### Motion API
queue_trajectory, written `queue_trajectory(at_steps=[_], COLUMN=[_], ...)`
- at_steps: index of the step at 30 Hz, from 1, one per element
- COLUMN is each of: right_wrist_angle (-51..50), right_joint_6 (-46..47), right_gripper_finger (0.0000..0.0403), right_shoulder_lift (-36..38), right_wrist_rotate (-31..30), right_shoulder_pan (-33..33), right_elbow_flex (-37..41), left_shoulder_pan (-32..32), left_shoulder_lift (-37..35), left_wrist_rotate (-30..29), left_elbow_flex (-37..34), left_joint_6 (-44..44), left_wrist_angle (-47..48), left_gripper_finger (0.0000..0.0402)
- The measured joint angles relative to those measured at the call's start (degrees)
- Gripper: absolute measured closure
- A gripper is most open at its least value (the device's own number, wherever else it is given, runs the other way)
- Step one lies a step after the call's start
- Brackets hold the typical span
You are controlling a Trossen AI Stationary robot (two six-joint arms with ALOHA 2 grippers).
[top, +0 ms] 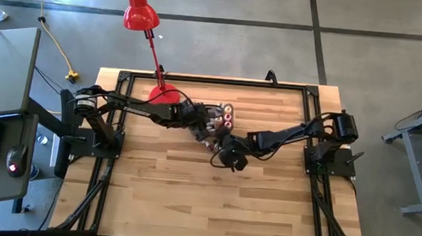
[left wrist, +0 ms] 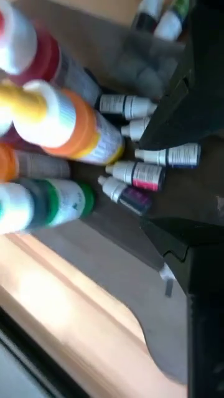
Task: Pick & Place food coloring
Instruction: Put the small red food coloring bottle into the bin
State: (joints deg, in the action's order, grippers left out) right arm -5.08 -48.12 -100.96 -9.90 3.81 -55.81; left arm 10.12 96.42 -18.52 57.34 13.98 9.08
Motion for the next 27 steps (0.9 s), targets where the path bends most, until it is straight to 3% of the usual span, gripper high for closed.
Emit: queue_trajectory(at_steps=[4,9,14,17,19,21,27], right_wrist_angle=[-1.7,-3.4,-5.4,-5.8,-5.9,-5.7,-3.6], right_joint_6=[-1.7,0.0,0.4,1.7,2.2,3.1,7.9], right_gripper_finger=[0.0242,0.0242,0.0242,0.0242,0.0242,0.0242,0.0242], right_shoulder_lift=[-0.3,-1.1,-1.0,-0.9,-0.9,-0.9,-0.9], right_wrist_rotate=[2.3,-1.8,-11.3,-16.8,-18.8,-19.8,-14.8], right_shoulder_pan=[-0.4,-0.7,2.2,4.0,5.0,5.7,5.9], right_elbow_flex=[0.0,0.1,0.1,0.1,0.1,0.1,0.1], left_shoulder_pan=[0.0,0.0,-0.4,-2.2,-4.4,-6.5,-10.9], left_shoulder_lift=[0.0,0.0,0.0,0.0,0.0,0.0,0.0], left_wrist_rotate=[1.7,3.1,15.3,23.3,24.7,22.2,1.7], left_elbow_flex=[0.0,0.0,0.0,0.0,0.0,0.0,1.8], left_joint_6=[0.0,0.3,0.5,-5.5,-9.7,-13.5,-15.6], left_wrist_angle=[-1.5,-3.0,-3.1,-2.8,-3.1,-3.0,0.2], left_gripper_finger=[0.0222,0.0222,0.0222,0.0222,0.0223,0.0222,0.0222])
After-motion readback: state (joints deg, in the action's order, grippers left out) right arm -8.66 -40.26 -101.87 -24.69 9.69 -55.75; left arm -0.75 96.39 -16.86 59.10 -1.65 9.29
